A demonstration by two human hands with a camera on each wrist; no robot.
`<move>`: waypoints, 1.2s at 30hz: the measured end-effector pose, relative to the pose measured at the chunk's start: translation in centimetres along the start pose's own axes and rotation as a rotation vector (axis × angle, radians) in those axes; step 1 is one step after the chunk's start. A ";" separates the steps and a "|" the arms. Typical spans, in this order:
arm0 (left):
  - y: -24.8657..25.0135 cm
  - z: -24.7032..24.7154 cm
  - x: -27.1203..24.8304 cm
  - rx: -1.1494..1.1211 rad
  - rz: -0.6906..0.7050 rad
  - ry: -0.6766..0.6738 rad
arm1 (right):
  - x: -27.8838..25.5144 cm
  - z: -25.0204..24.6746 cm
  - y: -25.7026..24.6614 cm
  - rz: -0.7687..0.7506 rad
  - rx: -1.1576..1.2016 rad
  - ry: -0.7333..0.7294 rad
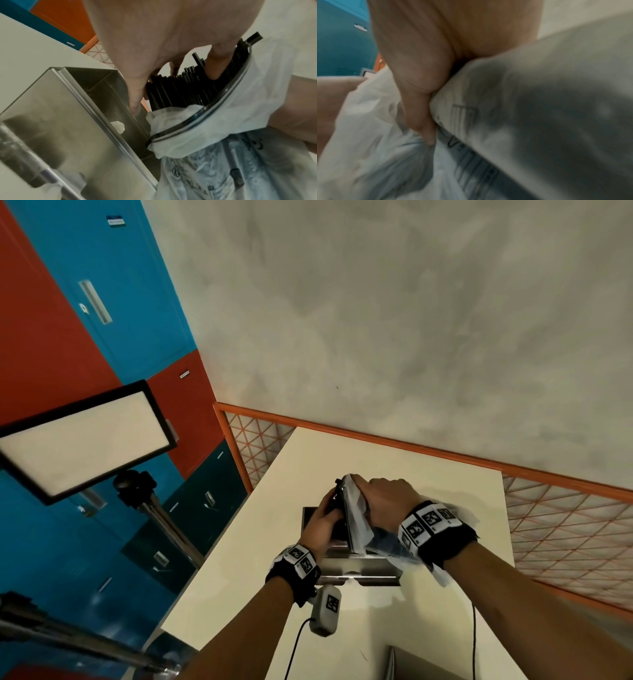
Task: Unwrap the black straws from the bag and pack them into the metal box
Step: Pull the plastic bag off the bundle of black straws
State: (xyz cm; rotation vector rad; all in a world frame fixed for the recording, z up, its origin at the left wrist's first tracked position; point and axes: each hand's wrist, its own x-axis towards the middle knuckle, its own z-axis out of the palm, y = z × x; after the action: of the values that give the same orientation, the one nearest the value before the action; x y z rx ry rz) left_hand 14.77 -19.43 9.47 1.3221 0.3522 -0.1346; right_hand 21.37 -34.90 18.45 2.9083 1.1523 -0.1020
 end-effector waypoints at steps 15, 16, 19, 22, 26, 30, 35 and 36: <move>-2.8 -1.2 3.9 -0.043 -0.125 0.204 | 2.8 4.7 -1.6 0.094 -0.193 -0.032; -2.7 -1.0 3.7 -0.032 -0.120 0.201 | 2.8 5.0 -1.7 0.111 -0.187 -0.036; -2.7 -0.8 3.9 -0.057 -0.132 0.180 | 2.8 5.4 -1.8 0.108 -0.169 -0.077; -3.4 -1.2 4.1 -0.053 -0.115 0.153 | 2.7 5.6 -1.6 0.057 -0.132 -0.106; -4.6 -1.8 4.5 -0.027 -0.116 0.174 | 2.2 5.9 -0.8 0.024 -0.102 -0.118; -6.0 -1.6 5.2 0.041 -0.081 0.154 | 1.8 6.1 -0.1 0.014 -0.061 -0.193; -7.7 -1.9 5.9 0.116 -0.054 0.171 | 1.4 5.9 0.5 0.023 -0.029 -0.336; -7.9 -2.1 5.9 0.119 -0.051 0.167 | 1.3 5.9 0.5 0.018 -0.045 -0.363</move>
State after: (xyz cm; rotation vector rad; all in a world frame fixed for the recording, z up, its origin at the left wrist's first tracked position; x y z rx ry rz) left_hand 17.62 -18.78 -0.13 1.4468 0.5267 -0.0895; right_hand 22.31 -34.56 12.48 2.7028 1.0488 -0.5682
